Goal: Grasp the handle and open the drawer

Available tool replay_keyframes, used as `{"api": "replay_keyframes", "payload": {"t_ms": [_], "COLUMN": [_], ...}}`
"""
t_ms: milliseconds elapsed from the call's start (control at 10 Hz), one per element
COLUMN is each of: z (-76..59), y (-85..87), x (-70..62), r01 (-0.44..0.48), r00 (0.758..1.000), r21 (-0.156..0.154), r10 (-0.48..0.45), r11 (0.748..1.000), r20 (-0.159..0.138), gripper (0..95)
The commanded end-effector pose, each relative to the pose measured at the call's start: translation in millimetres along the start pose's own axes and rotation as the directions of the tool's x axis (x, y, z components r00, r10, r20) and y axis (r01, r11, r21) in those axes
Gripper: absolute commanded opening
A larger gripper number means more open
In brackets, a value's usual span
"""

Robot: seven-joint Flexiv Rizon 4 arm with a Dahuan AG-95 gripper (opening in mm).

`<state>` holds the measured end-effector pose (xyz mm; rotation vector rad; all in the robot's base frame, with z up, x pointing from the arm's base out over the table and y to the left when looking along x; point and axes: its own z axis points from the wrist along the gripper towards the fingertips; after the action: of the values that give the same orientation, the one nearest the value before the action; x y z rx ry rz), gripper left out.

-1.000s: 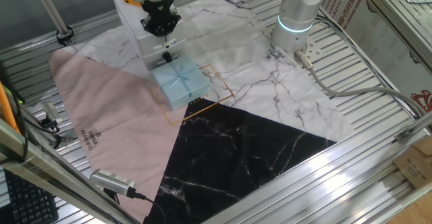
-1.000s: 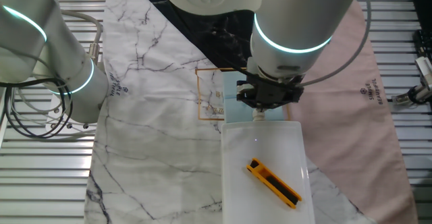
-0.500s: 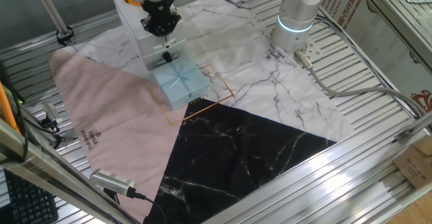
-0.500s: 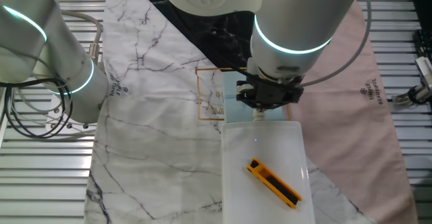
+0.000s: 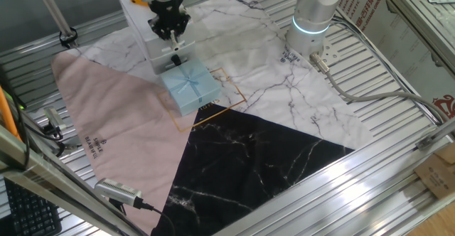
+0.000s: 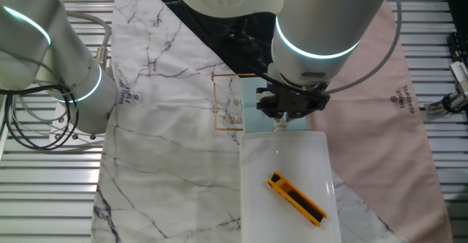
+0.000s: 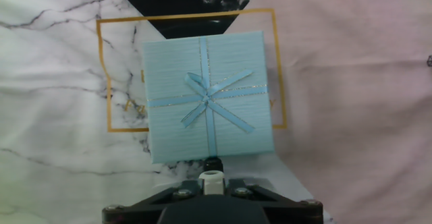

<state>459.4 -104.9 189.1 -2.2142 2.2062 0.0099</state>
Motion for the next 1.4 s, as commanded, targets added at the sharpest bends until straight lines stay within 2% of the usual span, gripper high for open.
{"api": "replay_keyframes", "payload": {"t_ms": [100,800,1100,1400], "z": [0.0,-0.6,-4.8,-7.9], "y": [-1.0,-4.2,-13.0,-14.2], "x": [-0.3,-0.6,-0.8,-1.5], "r01": [0.007,-0.017,-0.022,-0.028], "r00": [1.000,1.000,1.000,1.000], "r21": [0.003,0.006,0.004,0.002], "r10": [-0.007,0.017,0.022,0.028], "r11": [1.000,1.000,1.000,1.000], "r20": [0.003,0.005,0.013,0.012], "gripper": [57.0,57.0,57.0,57.0]}}
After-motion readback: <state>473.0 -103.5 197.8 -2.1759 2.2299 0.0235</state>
